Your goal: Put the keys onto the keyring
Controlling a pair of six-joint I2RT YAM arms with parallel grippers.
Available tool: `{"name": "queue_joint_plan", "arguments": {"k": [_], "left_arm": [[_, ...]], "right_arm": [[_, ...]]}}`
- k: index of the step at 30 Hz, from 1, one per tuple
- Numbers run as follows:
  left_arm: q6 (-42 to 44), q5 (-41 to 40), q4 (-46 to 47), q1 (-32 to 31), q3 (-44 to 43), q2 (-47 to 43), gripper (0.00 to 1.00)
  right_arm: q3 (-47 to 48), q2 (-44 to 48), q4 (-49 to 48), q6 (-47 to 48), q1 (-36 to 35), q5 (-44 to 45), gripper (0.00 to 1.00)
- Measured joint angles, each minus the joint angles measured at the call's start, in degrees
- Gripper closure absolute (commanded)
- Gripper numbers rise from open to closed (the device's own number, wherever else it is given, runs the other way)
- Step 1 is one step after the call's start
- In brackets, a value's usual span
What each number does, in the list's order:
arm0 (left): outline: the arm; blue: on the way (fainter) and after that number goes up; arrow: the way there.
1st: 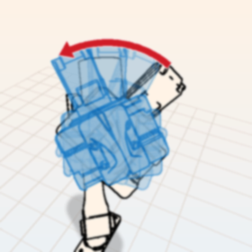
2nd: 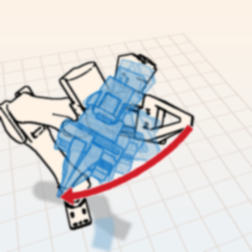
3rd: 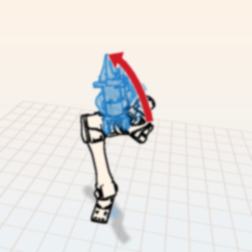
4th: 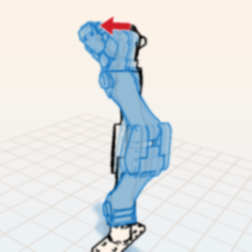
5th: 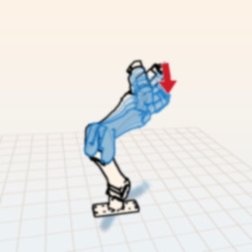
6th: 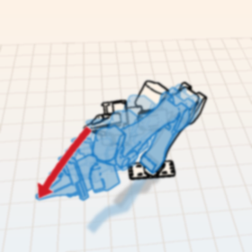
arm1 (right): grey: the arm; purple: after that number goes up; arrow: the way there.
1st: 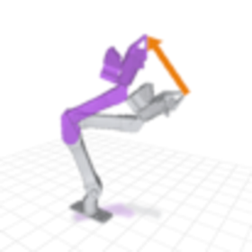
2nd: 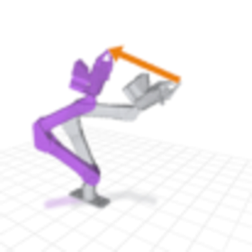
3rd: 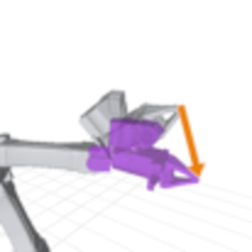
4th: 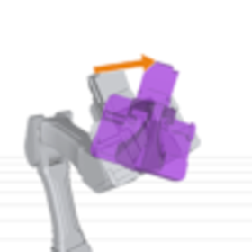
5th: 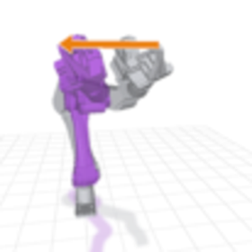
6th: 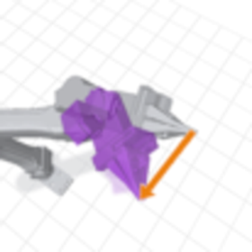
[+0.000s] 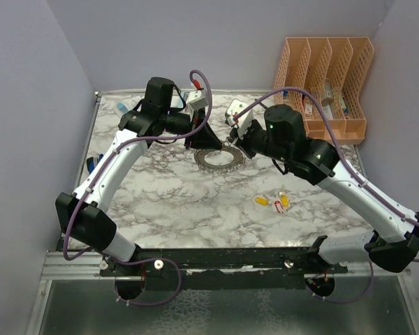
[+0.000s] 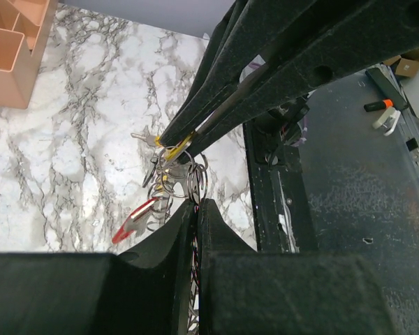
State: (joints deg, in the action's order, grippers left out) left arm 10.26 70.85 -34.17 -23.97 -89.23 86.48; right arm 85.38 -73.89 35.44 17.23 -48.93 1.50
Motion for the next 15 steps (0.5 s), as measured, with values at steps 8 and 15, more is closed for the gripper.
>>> {"name": "queue_joint_plan", "arguments": {"k": [8, 15], "left_arm": [[0.59, 0.00, -0.37, 0.00, 0.02, 0.00, 1.00], [0.61, 0.02, -0.39, 0.00, 0.02, 0.00, 1.00]], "right_arm": [[-1.22, 0.11, -2.03, 2.84, 1.75, -5.16, 0.99], [-1.22, 0.07, -2.10, 5.46, 2.91, -8.44, 0.96]]}}
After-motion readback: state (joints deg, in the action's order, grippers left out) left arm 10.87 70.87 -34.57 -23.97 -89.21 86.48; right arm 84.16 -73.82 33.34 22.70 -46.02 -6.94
